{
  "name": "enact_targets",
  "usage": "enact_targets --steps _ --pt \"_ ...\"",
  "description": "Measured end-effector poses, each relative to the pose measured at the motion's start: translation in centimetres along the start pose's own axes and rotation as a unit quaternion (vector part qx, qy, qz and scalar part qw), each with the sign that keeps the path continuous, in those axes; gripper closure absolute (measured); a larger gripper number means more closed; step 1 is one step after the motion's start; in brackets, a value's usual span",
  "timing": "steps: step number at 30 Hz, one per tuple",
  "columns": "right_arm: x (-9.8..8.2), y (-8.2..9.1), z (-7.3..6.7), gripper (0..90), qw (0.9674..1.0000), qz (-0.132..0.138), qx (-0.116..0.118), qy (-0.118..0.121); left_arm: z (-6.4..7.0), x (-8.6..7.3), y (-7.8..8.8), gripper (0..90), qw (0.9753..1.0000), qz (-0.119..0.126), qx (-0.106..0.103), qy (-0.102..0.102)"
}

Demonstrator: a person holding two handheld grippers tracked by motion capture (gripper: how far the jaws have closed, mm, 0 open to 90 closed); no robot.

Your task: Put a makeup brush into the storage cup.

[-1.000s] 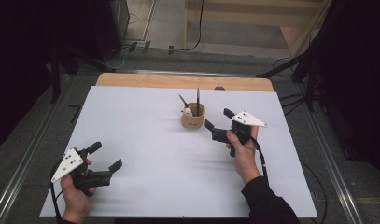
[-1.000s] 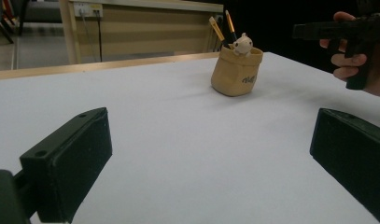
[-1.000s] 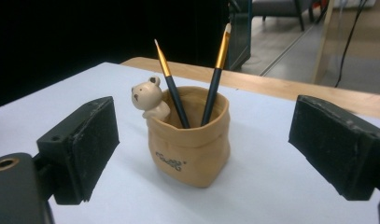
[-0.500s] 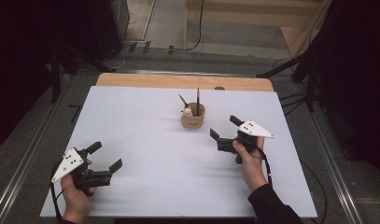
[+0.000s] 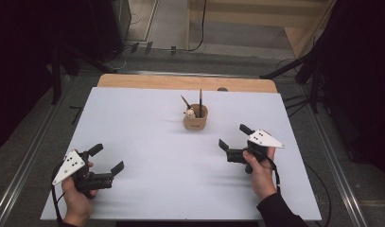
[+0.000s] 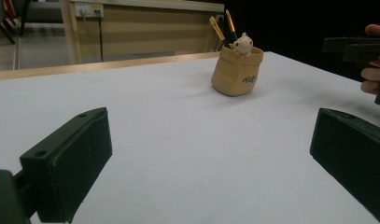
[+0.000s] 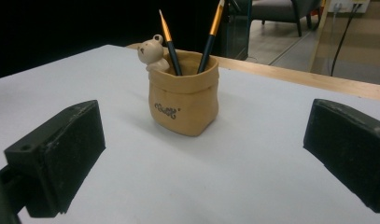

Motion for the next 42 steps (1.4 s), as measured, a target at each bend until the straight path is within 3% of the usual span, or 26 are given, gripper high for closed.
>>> enact_targets --steps 11,21,42 --pt "-0.9 2.2 0.9 0.0 0.9999 0.001 -0.013 -0.005 0.0 0.1 0.1 0.0 1.0 0.003 0.001 -0.001" --pt "-1.5 3.7 1.2 0.0 0.9998 -0.001 -0.021 0.005 0.1 0.1 0.1 0.0 1.0 0.002 0.001 -0.001" --pt "-2.3 5.8 2.3 0.0 0.9994 -0.002 -0.033 0.006 0.1 0.2 0.2 0.0 1.0 0.003 0.001 -0.003"
Point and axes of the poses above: each handheld gripper's, and its own axes: y roughly backward along the jaws, x roughly out of its top, z roughly to its right, the point moved 7 cm from there along -y, roughly forward along the jaws, and after that the axes turned 4 degrees about -z, right-handed, at the moved point
